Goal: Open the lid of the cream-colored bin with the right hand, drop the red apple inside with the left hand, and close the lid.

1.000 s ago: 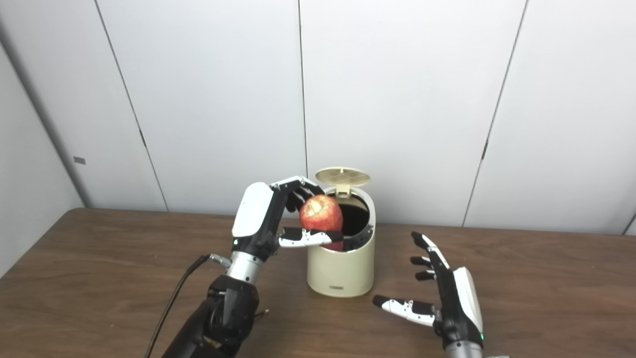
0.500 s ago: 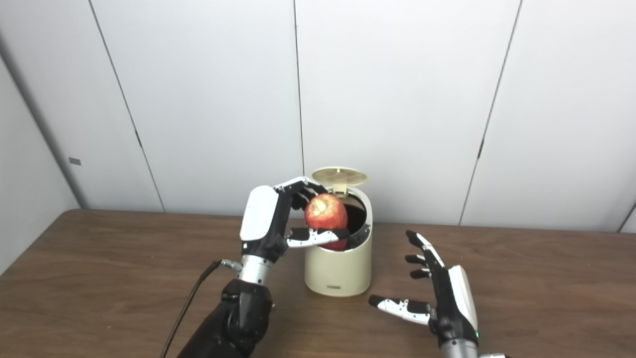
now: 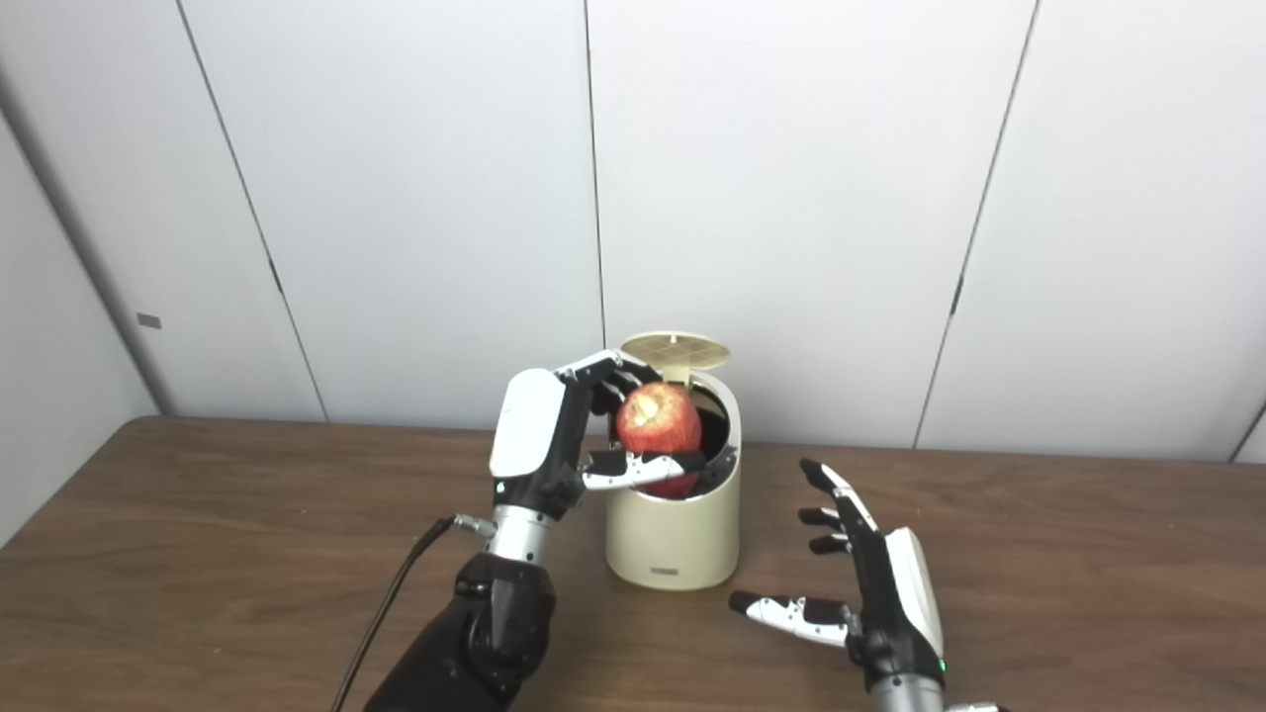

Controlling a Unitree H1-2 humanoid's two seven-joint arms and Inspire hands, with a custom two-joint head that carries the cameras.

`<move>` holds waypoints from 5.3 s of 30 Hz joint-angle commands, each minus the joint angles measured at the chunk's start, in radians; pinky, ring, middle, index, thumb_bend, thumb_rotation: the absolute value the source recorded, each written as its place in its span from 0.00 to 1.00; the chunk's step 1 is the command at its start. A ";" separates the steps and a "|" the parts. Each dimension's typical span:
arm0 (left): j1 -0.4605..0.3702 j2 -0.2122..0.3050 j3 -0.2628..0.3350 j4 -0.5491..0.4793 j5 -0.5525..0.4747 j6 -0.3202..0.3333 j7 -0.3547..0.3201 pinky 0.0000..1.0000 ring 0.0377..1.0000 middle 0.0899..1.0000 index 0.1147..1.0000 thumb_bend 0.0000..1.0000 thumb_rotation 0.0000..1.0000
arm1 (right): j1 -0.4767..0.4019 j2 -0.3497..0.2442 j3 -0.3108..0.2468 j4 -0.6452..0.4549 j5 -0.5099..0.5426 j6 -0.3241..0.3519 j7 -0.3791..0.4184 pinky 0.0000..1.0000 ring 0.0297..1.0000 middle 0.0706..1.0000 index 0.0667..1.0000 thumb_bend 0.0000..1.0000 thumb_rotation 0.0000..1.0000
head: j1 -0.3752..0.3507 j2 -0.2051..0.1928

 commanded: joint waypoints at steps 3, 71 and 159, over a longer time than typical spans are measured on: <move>-0.054 0.000 -0.012 -0.007 0.030 0.033 0.008 0.41 0.40 0.43 0.47 0.50 0.00 | -0.032 0.008 0.000 -0.039 -0.003 -0.020 -0.007 0.61 0.73 0.86 0.84 0.75 0.08 | -0.001 0.001; 0.055 0.021 0.018 -0.200 0.011 0.092 -0.027 0.57 0.66 0.67 0.63 0.76 0.00 | -0.040 0.000 0.010 -0.034 -0.008 -0.020 0.026 0.60 0.70 0.87 0.84 0.76 0.03 | 0.031 0.005; 0.353 0.134 0.182 -0.154 -0.343 -0.023 -0.352 0.59 0.69 0.70 0.69 0.79 0.00 | -0.604 -0.248 0.151 0.006 -0.241 0.063 0.415 0.76 0.89 0.85 0.84 0.68 0.68 | -0.034 -0.062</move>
